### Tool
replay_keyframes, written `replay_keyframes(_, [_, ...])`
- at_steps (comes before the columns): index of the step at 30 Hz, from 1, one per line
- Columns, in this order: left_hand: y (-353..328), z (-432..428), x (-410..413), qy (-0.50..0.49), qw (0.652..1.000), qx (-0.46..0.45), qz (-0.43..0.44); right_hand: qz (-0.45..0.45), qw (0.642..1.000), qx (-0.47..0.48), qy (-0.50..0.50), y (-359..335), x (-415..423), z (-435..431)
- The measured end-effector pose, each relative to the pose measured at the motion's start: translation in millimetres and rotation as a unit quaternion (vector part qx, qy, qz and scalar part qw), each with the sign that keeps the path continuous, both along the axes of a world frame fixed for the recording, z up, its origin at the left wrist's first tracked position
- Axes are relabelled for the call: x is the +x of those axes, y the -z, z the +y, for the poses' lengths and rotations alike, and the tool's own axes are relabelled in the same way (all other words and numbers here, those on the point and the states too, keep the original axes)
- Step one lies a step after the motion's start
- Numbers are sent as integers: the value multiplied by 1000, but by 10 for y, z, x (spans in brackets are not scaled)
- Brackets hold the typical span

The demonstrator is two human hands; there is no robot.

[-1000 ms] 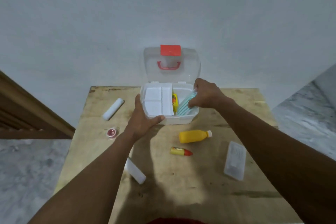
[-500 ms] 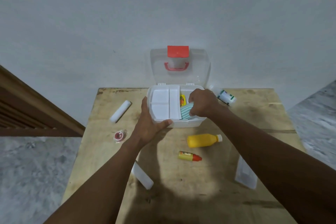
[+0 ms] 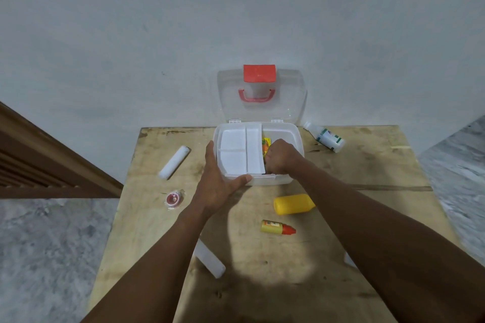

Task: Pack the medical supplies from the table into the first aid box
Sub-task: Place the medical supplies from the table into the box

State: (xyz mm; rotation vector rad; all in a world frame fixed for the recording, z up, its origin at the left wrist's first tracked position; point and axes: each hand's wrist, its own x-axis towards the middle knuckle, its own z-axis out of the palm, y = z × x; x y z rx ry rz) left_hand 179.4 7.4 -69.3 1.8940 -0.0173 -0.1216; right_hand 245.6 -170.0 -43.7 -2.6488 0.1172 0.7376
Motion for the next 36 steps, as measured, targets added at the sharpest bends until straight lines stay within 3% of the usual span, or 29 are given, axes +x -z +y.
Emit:
replay_keyframes(9, [16, 15, -1, 0, 1000, 0, -12, -60, 996, 48, 38, -151, -175, -35])
replay_keyframes(14, [6, 8, -26, 1, 1000, 2, -18, -162, 985, 34, 49, -385, -396, -145])
replay_keyframes(18, [-35, 1, -44, 8, 1000, 7, -18, -265, 954, 60, 126, -418, -608, -230])
replay_keyframes(22, [-63, -15, -42, 10, 1000, 10, -11, -291, 935, 8, 204, -442, -833, -311])
replay_keyframes(25, [-66, -33, -52, 6, 1000, 7, -7, -235, 927, -17, 291, -351, -965, -426])
replay_keyframes(31, [-38, -35, -42, 2, 1000, -1, 8, -81, 942, 24, 326, -179, -1136, -552])
replay_keyframes(36, [-72, -66, -47, -10, 1000, 4, 25, -71, 940, 50, 331, -65, -1085, -650])
